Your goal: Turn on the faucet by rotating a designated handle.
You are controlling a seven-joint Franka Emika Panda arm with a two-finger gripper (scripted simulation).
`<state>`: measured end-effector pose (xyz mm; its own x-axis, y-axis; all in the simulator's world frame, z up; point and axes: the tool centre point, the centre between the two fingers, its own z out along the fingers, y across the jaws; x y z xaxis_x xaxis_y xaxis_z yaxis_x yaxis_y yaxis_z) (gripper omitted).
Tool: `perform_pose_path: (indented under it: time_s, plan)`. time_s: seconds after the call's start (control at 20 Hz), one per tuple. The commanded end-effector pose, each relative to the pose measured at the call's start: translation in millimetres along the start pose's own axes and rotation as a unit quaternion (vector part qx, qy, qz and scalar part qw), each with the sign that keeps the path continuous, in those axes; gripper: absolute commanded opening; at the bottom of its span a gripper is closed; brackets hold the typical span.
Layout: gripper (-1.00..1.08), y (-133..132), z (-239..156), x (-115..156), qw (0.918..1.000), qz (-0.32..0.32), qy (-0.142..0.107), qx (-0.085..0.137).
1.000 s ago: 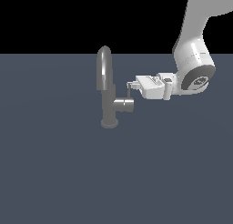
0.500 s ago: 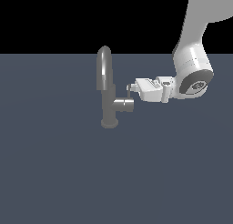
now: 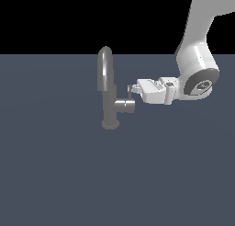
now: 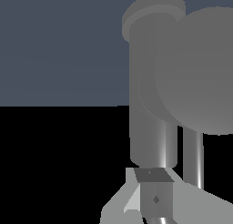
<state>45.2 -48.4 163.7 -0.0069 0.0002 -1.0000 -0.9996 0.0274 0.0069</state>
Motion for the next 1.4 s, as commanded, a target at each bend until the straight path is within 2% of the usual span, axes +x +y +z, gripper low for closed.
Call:
perform_pose_path:
  time_s: [0.0,0.55,0.6,1.35]
  plan:
    - [-1.00,6.8,0.0,-1.4,1.0000,0.000,0.000,0.000]
    - [-1.00,35.1,0.0,-7.2,1.0000,0.000,0.000,0.000]
    - [-1.00,29.6,1.0,-6.1,1.0000,-0.002,0.001,0.002]
    - [-1.00,82.8,0.0,22.9,1.0000,0.000,0.000,0.000]
